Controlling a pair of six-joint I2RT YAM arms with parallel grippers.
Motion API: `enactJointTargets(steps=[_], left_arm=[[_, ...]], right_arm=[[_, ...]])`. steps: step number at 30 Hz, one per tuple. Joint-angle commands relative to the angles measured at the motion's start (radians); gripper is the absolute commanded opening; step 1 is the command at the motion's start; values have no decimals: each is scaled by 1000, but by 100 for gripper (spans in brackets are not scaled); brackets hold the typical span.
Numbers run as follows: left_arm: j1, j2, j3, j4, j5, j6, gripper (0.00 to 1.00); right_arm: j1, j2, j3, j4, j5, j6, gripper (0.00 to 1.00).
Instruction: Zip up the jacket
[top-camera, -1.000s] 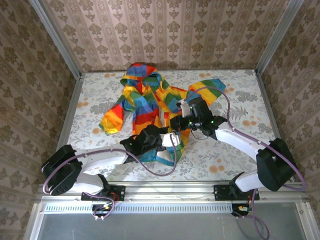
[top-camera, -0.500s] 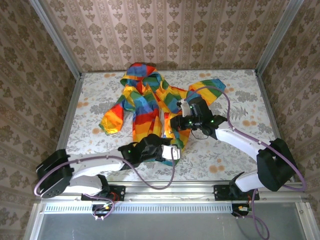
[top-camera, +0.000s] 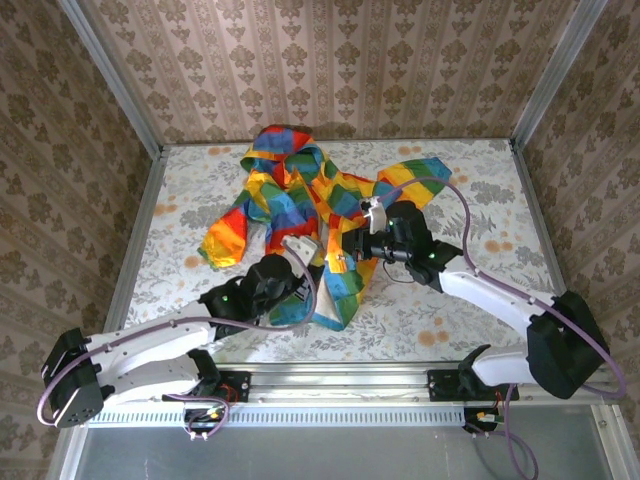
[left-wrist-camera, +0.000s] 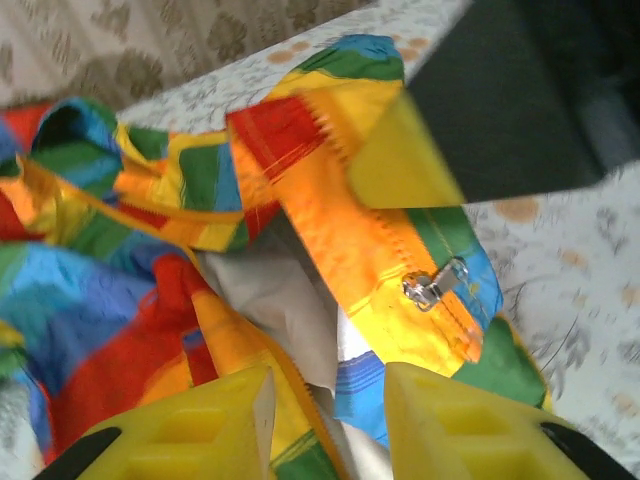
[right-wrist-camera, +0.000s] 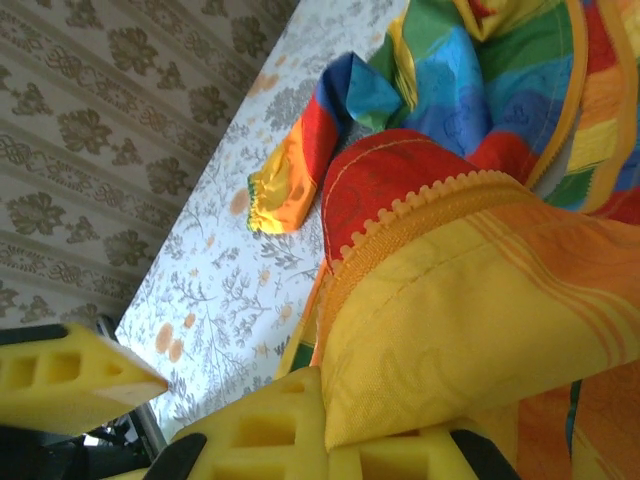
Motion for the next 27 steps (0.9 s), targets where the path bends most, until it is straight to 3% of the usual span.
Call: enactJointTargets(steps=[1,14,19,27], left_arm=[[28,-7,15,-11,18,-372,33],[40,173,27,273,160,-743,32],[19,219,49,297,125,-851,34],[0,253,20,402,91,-998,29]], right_arm=[[26,-56,-39,132,102,31,0],[42,-119,-102,180,166,105,0],[57,-110,-118,215,178,136,0],[79,-105,-135,254,208,168,0]])
